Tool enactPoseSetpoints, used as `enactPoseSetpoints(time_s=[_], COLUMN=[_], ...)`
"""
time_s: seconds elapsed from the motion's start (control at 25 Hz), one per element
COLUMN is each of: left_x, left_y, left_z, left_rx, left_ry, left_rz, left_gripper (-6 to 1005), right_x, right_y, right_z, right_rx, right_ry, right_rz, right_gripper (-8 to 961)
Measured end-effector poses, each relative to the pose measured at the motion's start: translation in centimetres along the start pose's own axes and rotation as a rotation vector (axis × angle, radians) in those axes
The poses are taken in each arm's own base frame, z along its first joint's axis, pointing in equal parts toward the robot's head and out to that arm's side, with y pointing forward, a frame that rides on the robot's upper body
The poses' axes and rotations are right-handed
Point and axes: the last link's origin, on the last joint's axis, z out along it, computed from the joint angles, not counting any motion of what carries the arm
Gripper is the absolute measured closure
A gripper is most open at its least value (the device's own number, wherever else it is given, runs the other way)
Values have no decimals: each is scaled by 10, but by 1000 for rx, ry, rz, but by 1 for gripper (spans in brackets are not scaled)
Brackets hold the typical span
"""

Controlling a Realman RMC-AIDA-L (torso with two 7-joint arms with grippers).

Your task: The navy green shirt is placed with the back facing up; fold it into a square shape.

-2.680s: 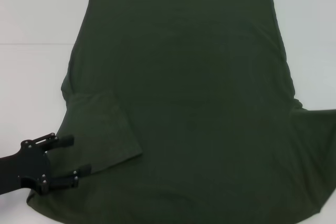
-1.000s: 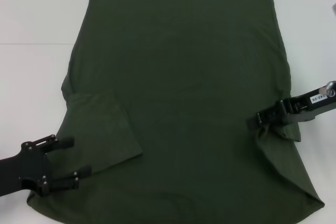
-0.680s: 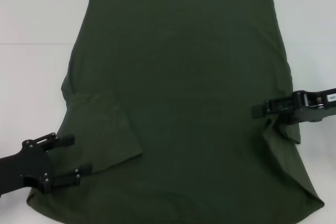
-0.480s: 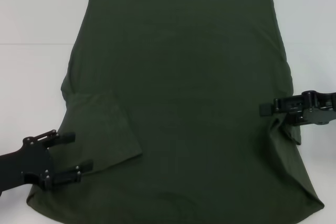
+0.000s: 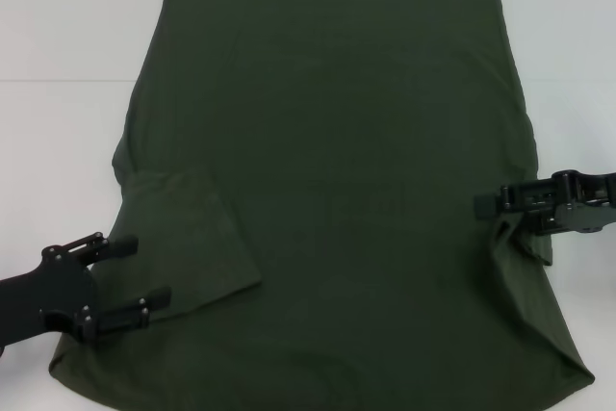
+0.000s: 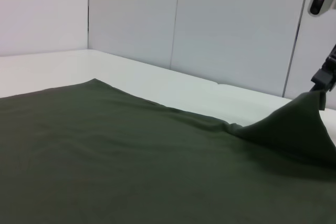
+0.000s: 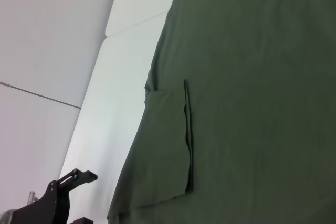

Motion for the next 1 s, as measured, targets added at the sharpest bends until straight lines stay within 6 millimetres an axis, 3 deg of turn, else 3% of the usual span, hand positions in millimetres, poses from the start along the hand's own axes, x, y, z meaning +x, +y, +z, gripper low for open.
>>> enactPoseSetpoints(time_s=[0.16, 0.4, 0.6, 0.8, 1.0], left_x=[1, 1, 1, 0, 0], left_y=[0, 0, 2, 2, 2], left_z=[0, 1, 3, 2, 1], left_rx=[2, 1, -1, 1, 3], left_ry=[6, 8, 11, 10, 9], left_rz=[0, -1, -2, -2, -2], left_gripper=[149, 149, 149, 149, 149], right_x=[-8, -24, -36, -40, -34], right_y=[7, 32, 52, 58, 49], right_z=[0, 13, 11, 2, -2], right_rx=[22, 91, 93, 62, 55], right_ry=[29, 140, 149, 121, 96], right_rz=[-22, -88, -115, -103, -90], right_gripper=[165, 166, 166, 167, 167])
